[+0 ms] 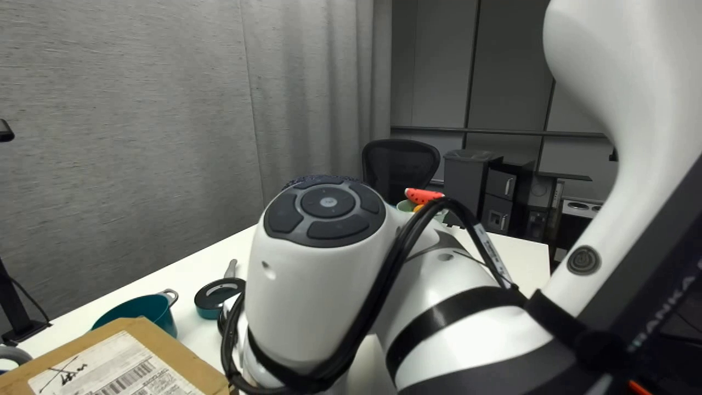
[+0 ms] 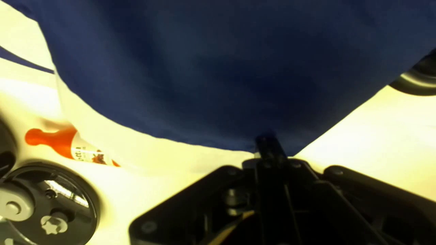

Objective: Straighten the blue cloth

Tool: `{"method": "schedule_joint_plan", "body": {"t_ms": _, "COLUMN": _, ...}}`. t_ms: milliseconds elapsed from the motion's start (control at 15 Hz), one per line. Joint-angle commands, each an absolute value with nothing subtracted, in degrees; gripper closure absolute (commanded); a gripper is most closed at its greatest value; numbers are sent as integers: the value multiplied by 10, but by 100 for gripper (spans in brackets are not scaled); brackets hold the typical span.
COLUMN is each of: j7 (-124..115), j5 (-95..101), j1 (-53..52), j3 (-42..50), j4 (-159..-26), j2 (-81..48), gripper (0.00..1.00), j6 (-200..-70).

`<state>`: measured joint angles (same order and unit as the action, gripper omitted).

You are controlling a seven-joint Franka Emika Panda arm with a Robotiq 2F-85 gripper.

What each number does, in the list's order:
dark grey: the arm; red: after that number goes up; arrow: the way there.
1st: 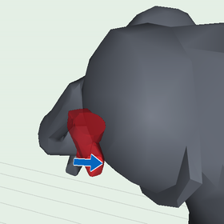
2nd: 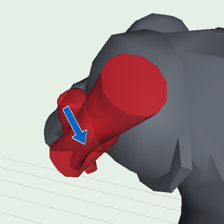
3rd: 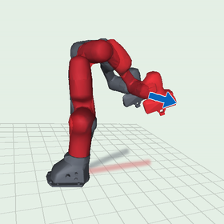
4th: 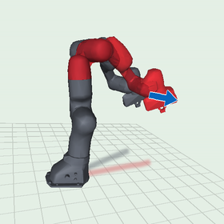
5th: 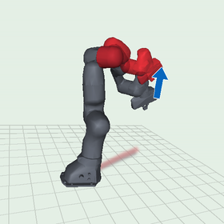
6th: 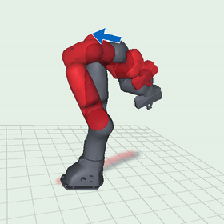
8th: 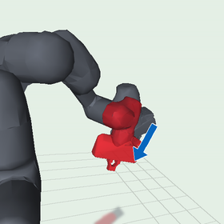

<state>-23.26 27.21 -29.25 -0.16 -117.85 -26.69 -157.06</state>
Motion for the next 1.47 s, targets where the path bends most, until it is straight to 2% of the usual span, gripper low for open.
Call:
{"method": "schedule_joint_plan", "body": {"t_ms": 0, "j7": -230, "j5": 253, "j1": -289, "j3": -6, "j4": -1193, "j2": -265, "gripper": 100, "j6": -1558}}
{"method": "schedule_joint_plan", "body": {"t_ms": 333, "j7": -216, "j5": 218, "j1": -278, "j3": -17, "j4": -1189, "j2": -287, "gripper": 100, "j6": -1550}}
{"method": "schedule_joint_plan", "body": {"t_ms": 600, "j7": -168, "j5": 199, "j1": -265, "j3": -37, "j4": -1174, "j2": -316, "gripper": 100, "j6": -1600}}
{"method": "schedule_joint_plan", "body": {"t_ms": 933, "j7": -71, "j5": 134, "j1": -229, "j3": -111, "j4": -1139, "j2": -347, "gripper": 100, "j6": -1676}}
{"method": "schedule_joint_plan", "body": {"t_ms": 1200, "j7": -3, "j5": 85, "j1": -194, "j3": -172, "j4": -1103, "j2": -369, "gripper": 100, "j6": -1689}}
{"method": "schedule_joint_plan", "body": {"t_ms": 1400, "j7": -7, "j5": 78, "j1": -203, "j3": -152, "j4": -1100, "j2": -355, "gripper": 100, "j6": -1688}}
